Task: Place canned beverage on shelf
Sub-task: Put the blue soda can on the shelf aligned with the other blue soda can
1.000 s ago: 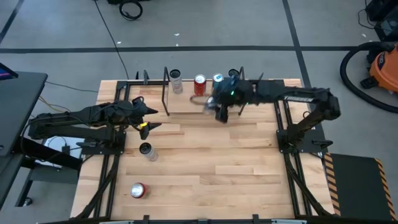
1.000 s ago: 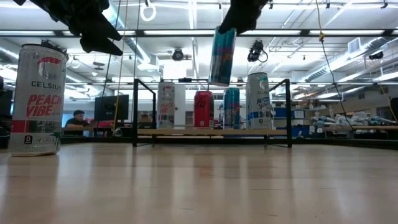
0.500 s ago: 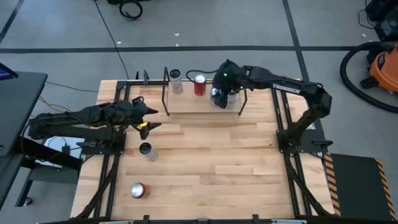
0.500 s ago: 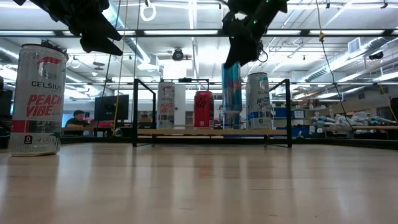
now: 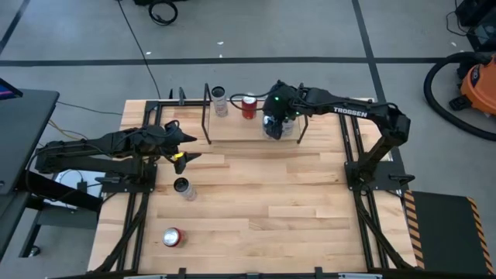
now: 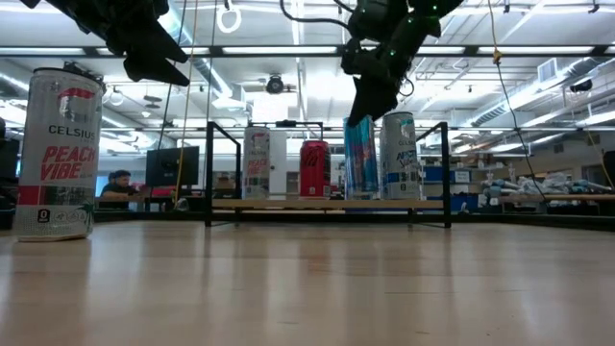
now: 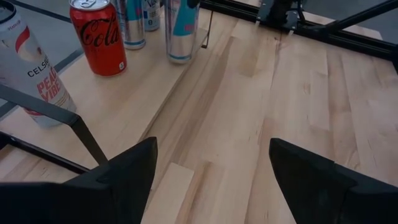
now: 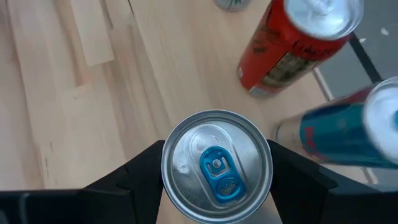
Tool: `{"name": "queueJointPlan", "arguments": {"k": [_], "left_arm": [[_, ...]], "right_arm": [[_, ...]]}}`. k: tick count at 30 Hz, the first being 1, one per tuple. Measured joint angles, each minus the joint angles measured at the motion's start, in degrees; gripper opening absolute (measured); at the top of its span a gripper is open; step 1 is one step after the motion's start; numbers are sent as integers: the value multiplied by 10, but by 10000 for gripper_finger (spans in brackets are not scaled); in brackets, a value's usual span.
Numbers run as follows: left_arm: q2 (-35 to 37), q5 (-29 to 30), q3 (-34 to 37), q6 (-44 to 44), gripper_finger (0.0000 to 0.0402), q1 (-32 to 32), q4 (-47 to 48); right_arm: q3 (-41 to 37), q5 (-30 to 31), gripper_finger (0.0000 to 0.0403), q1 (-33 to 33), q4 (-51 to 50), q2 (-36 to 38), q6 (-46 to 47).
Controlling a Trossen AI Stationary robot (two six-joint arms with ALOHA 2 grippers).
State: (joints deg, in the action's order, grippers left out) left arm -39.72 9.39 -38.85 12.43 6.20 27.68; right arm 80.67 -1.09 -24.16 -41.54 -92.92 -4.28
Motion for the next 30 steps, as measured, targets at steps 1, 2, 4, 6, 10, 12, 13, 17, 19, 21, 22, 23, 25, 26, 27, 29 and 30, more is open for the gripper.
{"name": "queueJointPlan", "arguments": {"k": [1,2,4,6,10,12,13,17,19,21,22,23,25,26,27,29,30], "left_arm": [[0,0,0,0,311,0,0],[0,0,0,0,311,0,0],[0,0,0,-1,311,0,0],[0,0,0,0,311,0,0],[0,0,0,0,311,0,0],[0,0,0,0,311,0,0],[0,0,0,0,311,0,0],[0,0,0,-1,311,0,0],[0,0,0,0,311,0,0],[0,0,0,0,311,0,0],[0,0,0,0,311,0,0],[0,0,0,0,311,0,0],[0,0,0,-1,311,0,0],[0,0,0,-1,311,0,0],[0,0,0,-1,311,0,0],[0,0,0,-1,311,0,0],[0,0,0,-1,311,0,0]], "right_arm": [[-6,0,244,-2,4,0,0],[-11,0,244,-3,9,0,0],[-15,0,244,-6,20,0,-2],[-15,9,245,-8,28,0,-6],[-15,23,245,-13,23,0,-7],[-15,25,245,-15,23,0,-9],[-15,25,246,-16,23,0,-8],[-15,18,260,-21,25,0,-9],[-15,9,272,-23,25,0,-8],[-15,8,282,-23,25,0,-9],[-15,7,286,-23,27,0,-9],[-15,7,288,-22,28,0,-10],[-14,12,291,-23,26,0,-10],[-14,17,292,-23,25,0,-10],[-14,22,292,-24,25,0,-10],[-14,30,293,-24,27,0,-9],[-14,32,293,-24,28,0,-10]]}}
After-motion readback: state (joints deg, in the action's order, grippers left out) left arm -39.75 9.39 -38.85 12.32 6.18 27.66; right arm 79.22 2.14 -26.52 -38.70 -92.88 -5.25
